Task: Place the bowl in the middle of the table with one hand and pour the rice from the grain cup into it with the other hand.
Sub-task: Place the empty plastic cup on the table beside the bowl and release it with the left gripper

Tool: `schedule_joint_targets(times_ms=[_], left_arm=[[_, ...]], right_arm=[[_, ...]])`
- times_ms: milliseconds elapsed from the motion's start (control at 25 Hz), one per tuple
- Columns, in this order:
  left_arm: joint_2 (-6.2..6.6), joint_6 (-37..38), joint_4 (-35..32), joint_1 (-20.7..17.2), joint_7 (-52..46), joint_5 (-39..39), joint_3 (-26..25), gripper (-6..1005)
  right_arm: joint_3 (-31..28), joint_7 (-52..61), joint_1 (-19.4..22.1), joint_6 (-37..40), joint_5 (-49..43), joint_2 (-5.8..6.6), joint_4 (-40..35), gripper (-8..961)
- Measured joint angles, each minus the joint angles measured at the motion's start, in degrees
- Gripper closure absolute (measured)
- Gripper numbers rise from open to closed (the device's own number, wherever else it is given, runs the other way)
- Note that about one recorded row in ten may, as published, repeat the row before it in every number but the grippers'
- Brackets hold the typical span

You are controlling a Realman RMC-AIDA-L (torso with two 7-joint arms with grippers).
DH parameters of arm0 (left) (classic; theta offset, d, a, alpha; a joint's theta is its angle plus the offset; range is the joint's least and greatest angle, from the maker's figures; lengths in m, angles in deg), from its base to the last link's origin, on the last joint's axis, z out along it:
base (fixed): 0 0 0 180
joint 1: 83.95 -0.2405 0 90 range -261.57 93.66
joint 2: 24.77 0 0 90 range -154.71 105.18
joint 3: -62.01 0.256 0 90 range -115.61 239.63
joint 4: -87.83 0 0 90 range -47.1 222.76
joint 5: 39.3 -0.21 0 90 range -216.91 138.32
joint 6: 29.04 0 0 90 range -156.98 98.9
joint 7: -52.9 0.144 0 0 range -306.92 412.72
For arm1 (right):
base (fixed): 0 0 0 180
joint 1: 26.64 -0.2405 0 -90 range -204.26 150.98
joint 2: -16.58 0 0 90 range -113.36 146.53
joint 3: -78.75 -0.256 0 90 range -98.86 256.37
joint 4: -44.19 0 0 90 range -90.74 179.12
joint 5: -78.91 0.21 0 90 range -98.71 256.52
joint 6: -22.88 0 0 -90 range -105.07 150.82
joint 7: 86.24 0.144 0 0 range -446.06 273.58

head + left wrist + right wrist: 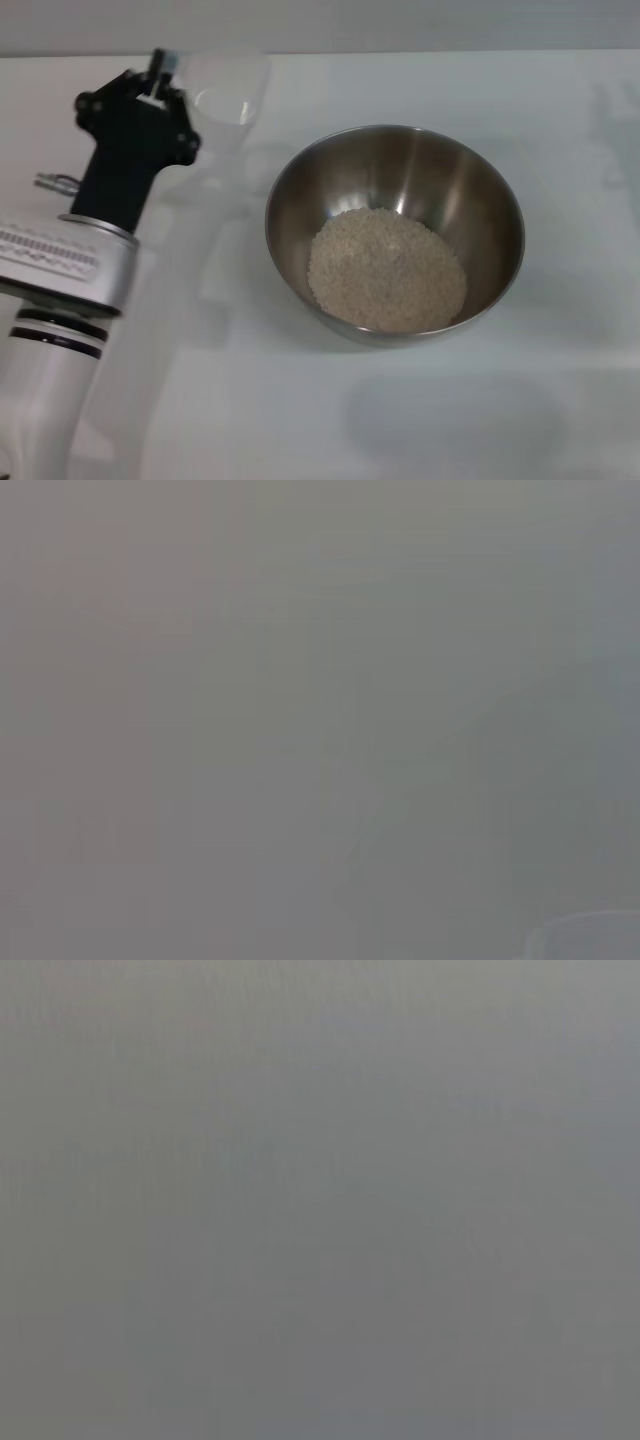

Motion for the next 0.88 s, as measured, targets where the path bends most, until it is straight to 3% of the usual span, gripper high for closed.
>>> schedule_joint_targets(times_ms=[120, 320, 880], left_arm=[[0.08, -2.27, -2.7, 0.25, -9.11, 5.0, -0.34, 885], [0.14, -5.66, -6.42, 0.53, -17.65, 6.86, -1.36, 880], [0.09, -15.1, -7.83, 1.24, -19.46, 7.04, -3.19, 865]], right_arm=[[0.04, 0.13, 0.23, 0.17, 0.0, -0.07, 0.02, 563], [0.05, 0.4, 0.24, 0.2, 0.0, -0.1, 0.23, 563], [0.04, 0.56, 0.1, 0.22, 0.0, 0.02, 0.49, 562]])
